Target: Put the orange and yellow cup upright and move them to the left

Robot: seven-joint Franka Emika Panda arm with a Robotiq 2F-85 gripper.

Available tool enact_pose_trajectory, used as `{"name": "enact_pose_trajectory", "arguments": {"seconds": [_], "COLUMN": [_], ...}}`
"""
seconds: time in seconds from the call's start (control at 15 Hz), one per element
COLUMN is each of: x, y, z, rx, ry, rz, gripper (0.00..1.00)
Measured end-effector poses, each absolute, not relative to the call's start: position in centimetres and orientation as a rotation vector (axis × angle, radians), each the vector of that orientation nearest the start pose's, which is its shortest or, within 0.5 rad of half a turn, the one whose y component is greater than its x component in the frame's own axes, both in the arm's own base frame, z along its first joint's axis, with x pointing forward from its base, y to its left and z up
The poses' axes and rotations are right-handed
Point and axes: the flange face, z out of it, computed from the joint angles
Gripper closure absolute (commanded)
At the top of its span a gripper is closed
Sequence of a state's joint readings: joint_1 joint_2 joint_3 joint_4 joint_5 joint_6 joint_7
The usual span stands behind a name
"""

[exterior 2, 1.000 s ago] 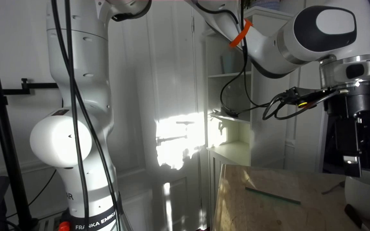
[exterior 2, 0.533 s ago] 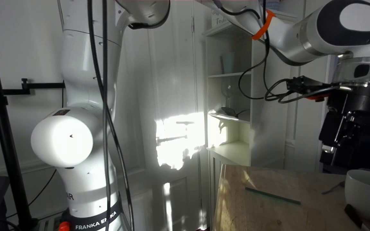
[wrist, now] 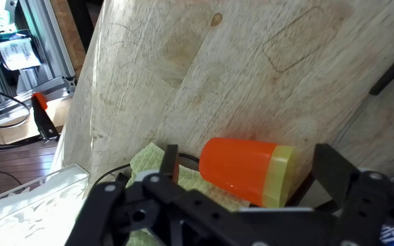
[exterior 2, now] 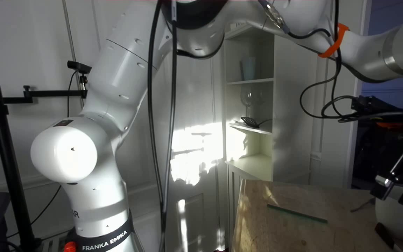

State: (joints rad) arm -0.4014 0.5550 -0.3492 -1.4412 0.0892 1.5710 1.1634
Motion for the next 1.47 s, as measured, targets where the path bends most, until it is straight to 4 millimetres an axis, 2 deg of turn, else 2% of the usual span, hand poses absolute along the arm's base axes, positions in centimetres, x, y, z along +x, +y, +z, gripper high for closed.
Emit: {"name": "enact_pose_trajectory", "arguments": {"seconds": [0.27, 0.47, 1.07, 1.47], "x": [51.5, 52.1, 53.8, 53.1], "y": [-44.3, -45.5, -46.4, -46.3], "z": [33.0, 31.2, 27.9, 26.0], "rx": [-1.812, -1.8, -1.786, -1.716], "ry": [2.764, 2.798, 2.86, 2.912], "rz": [0.646, 0.662, 0.733, 0.911], "gripper": [0.0, 0.0, 0.0, 0.0]}}
